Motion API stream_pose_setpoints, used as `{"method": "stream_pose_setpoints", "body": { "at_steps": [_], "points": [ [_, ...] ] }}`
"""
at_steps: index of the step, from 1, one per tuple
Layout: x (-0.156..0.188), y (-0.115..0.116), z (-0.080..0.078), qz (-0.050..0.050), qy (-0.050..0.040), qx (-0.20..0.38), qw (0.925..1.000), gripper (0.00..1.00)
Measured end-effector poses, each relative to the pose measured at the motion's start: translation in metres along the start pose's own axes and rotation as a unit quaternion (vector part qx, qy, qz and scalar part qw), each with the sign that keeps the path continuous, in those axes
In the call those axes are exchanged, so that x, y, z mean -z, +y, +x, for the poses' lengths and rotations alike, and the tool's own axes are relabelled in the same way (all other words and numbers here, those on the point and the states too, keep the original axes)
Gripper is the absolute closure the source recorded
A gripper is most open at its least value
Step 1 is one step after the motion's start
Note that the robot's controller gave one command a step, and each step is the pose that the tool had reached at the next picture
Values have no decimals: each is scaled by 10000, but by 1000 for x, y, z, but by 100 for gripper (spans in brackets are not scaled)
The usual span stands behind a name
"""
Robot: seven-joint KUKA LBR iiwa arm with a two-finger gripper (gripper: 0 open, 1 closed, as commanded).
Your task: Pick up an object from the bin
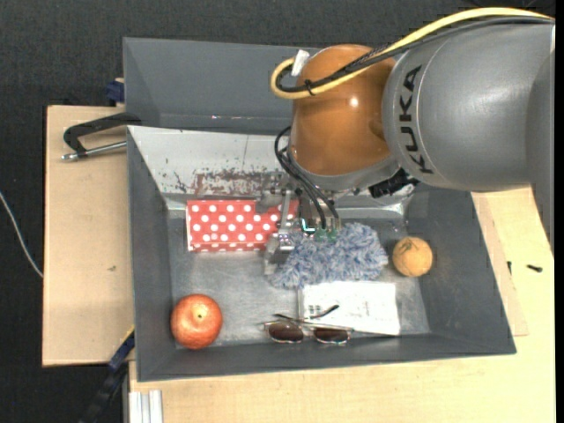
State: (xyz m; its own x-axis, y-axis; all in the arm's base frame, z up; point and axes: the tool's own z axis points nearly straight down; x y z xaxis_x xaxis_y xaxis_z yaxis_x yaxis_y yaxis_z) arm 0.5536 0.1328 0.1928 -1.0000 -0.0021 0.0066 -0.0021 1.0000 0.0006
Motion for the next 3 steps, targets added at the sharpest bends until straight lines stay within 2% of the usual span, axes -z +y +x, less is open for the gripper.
{"method": "stream_pose_setpoints", "body": {
  "at_steps": [1, 2, 3],
  "points": [
    [3, -1, -2, -6, -39, 1, 10000, 0],
    [-66, -13, -22, -5, -61, 372, 9993, 0],
    [-117, -21, -39, -31, -125, 634, 9979, 0]
  ]
}}
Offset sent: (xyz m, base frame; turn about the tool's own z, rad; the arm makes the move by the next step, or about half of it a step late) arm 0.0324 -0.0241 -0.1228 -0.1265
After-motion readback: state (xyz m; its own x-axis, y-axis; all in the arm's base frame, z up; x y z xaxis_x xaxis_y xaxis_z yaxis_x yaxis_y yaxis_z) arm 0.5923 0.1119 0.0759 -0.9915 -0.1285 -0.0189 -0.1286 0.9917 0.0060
